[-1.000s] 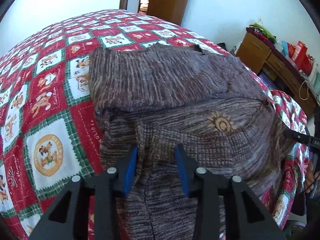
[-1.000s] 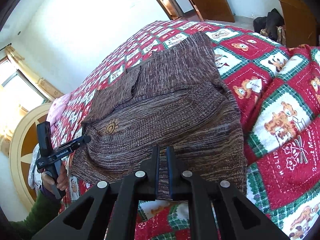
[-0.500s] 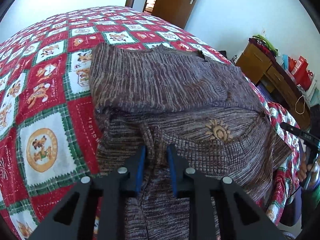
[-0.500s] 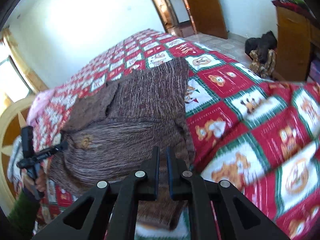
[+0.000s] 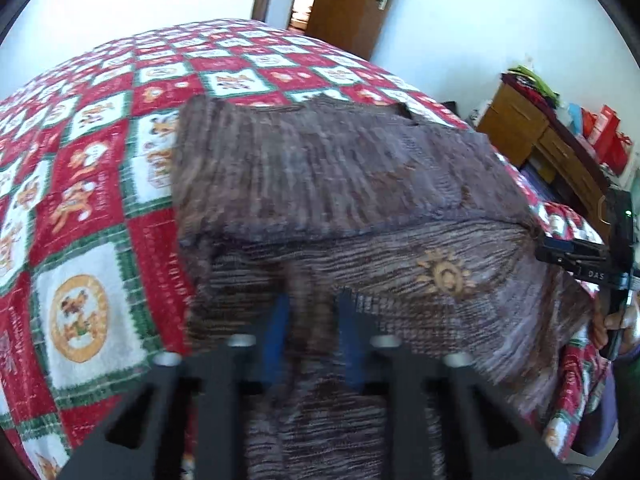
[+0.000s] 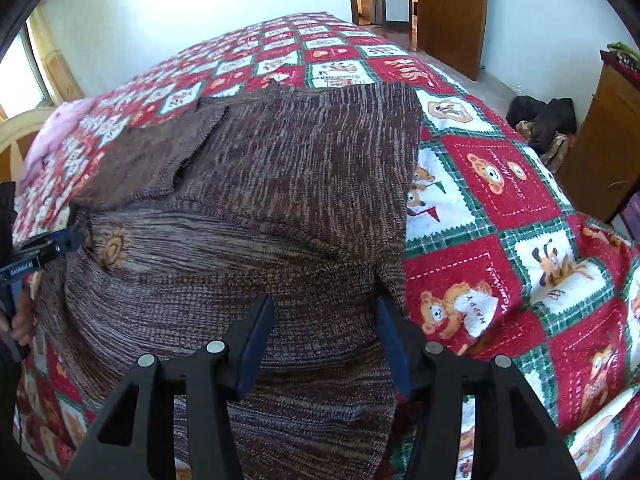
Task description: Fold small clothes
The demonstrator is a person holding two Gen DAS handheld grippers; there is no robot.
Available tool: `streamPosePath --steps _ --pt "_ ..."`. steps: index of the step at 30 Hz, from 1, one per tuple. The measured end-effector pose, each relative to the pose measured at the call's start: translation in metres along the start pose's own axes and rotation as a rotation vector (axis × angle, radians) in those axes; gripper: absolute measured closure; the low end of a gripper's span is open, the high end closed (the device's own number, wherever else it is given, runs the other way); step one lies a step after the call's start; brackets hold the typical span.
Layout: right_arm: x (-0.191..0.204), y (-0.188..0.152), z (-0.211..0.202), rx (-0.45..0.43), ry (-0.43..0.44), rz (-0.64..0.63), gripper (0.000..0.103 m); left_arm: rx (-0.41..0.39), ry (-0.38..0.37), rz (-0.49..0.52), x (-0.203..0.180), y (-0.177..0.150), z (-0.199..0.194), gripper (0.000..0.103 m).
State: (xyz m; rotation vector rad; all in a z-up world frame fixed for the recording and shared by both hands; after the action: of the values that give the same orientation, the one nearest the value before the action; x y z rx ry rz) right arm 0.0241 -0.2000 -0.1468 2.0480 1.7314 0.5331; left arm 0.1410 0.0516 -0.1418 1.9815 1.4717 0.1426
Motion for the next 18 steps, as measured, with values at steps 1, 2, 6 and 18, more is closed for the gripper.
streamPosePath --steps 1,2,6,18 --pt "0.001 -0.001 0.000 0.003 -0.029 -0.014 0.063 -0.002 -0.020 -0.018 0.002 -0.001 -0.002 0.088" --pt "0.002 -0.001 -0.002 0.003 -0.048 -0.021 0.075 -0.003 -0.032 -0.028 0.003 -0.002 -0.003 0.089" --pt "0.002 -0.007 -0.018 -0.024 -0.022 0.024 0.098 -0.012 -0.037 -0.041 0.002 -0.003 -0.013 0.091" --pt "-0.002 -0.019 -0.067 -0.170 -0.059 0.109 0.098 0.048 -0.005 -0.033 0.007 -0.004 -0.010 0.050"
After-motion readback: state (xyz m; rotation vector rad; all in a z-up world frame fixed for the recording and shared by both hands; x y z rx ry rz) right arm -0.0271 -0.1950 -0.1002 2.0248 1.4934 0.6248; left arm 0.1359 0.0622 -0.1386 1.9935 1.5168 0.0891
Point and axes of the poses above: each gripper's, at about its wrist camera, not at the fingertips, and z roughly the way its jaws point, x to its left, y to its top, the point moved 4 cm from there along z, roughly the way its jaws point, and after that the axes turned 4 degrees about -z, right-handed, at the moved point
